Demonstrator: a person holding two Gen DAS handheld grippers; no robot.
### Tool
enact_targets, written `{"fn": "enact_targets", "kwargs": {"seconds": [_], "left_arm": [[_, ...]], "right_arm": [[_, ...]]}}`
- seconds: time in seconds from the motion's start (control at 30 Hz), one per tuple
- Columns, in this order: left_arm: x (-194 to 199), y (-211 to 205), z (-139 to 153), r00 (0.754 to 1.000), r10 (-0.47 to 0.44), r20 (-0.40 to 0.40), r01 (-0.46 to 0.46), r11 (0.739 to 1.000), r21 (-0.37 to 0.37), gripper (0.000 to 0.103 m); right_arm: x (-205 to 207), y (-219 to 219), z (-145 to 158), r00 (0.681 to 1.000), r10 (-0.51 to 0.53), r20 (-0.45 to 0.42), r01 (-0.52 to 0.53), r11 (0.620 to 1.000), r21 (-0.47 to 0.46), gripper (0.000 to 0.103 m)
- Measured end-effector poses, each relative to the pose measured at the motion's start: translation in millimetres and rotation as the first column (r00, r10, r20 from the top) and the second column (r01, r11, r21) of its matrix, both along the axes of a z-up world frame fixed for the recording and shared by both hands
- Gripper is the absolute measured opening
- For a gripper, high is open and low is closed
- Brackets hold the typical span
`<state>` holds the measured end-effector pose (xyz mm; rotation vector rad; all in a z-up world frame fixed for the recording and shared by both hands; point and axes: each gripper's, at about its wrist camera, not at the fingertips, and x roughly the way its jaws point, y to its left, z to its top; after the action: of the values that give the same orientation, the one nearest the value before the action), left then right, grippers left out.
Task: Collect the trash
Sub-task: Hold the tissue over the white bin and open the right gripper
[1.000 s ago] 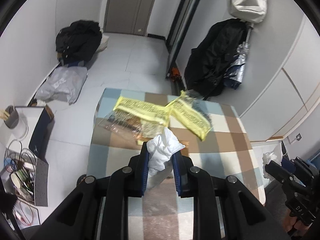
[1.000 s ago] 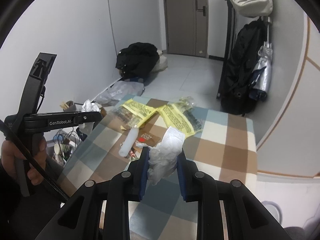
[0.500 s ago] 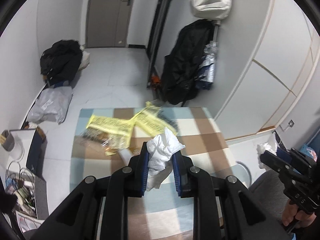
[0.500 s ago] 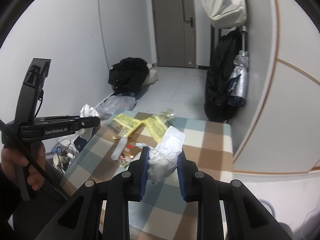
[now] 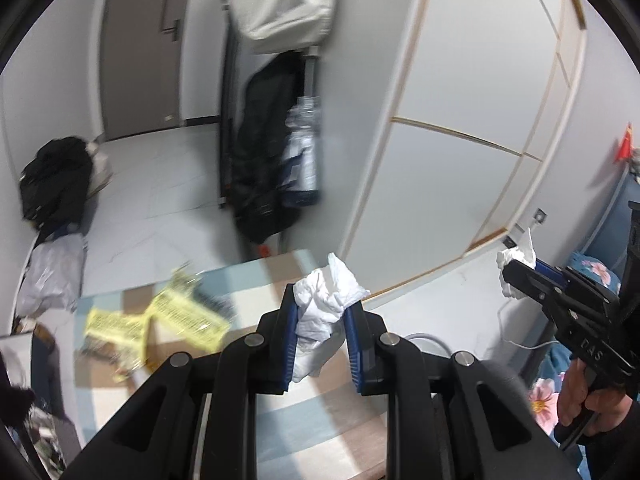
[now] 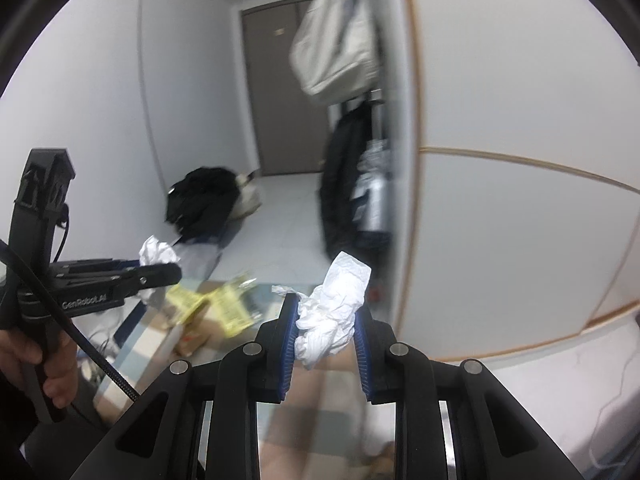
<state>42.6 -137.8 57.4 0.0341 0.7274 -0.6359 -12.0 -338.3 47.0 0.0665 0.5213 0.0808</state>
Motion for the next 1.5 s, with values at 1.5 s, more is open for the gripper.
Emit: {"fn": "enact_targets", "kwargs": {"seconds": [1.5], "left_arm": [[34,-317,-224,0.648,-0.378,-0.661,0.539,0.841,0.048,0.017]], "right_arm": [[-12,-262,-251,0.744,-0.337,-0.577,0.531,0.822,0.205,0.025]]}}
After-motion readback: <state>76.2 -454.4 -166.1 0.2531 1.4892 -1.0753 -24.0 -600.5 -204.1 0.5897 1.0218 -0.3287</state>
